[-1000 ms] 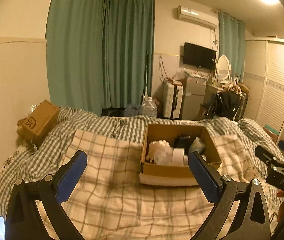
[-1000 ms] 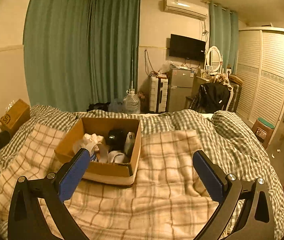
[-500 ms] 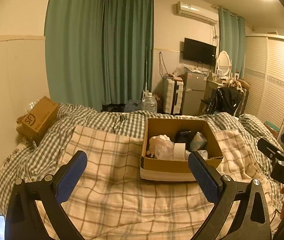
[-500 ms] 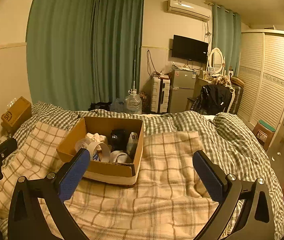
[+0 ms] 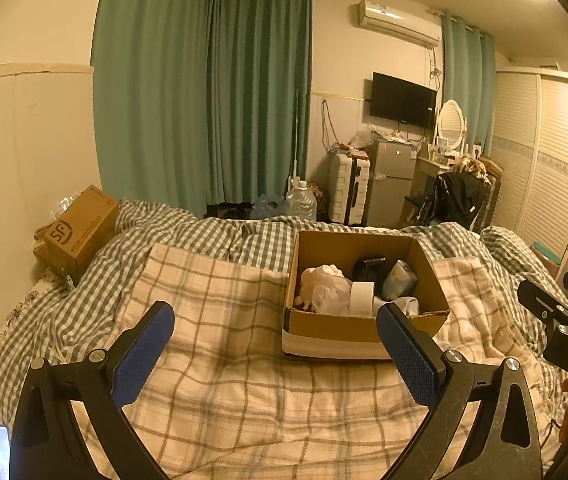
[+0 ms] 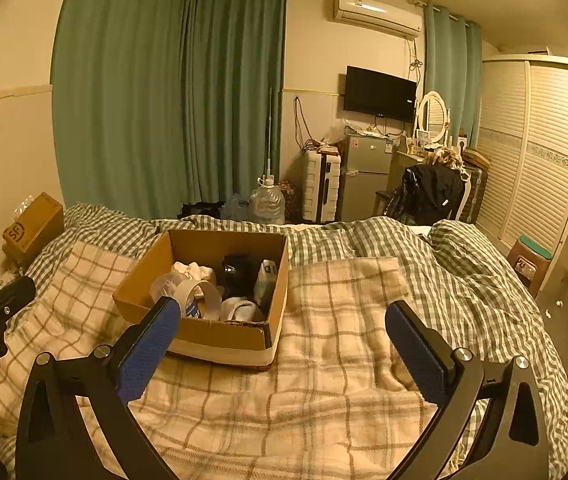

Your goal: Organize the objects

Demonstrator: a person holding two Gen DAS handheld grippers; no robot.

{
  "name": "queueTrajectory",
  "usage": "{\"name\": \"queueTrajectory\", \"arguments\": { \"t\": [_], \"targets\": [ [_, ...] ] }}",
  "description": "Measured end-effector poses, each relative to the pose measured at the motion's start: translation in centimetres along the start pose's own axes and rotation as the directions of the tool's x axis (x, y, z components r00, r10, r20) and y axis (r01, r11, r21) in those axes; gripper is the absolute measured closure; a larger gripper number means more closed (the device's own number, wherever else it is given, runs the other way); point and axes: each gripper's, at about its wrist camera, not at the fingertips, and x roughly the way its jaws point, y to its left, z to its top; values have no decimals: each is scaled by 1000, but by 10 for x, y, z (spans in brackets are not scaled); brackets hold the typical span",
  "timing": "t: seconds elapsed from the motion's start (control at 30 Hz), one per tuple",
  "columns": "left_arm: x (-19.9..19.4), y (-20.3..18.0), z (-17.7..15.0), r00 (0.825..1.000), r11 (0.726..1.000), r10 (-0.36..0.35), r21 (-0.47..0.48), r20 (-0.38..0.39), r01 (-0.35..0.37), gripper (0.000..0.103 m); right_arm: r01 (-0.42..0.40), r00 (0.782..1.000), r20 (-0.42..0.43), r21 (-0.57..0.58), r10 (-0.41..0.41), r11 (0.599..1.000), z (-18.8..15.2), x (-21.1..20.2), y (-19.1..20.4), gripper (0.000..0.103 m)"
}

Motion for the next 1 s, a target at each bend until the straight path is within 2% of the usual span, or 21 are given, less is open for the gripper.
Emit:
{"name": "queueTrajectory", "arguments": {
  "t": [0.67, 1.0],
  "targets": [
    [3, -2, -2, 1000, 1000, -16, 5, -21, 16, 0, -7, 1000, -13, -3, 7, 1000, -4, 3, 3, 0],
    [3, -1, -3, 1000, 1000, 0, -2, -21, 0, 0, -14, 1000, -23, -9, 14, 1000, -6, 4, 5, 0]
  ]
}}
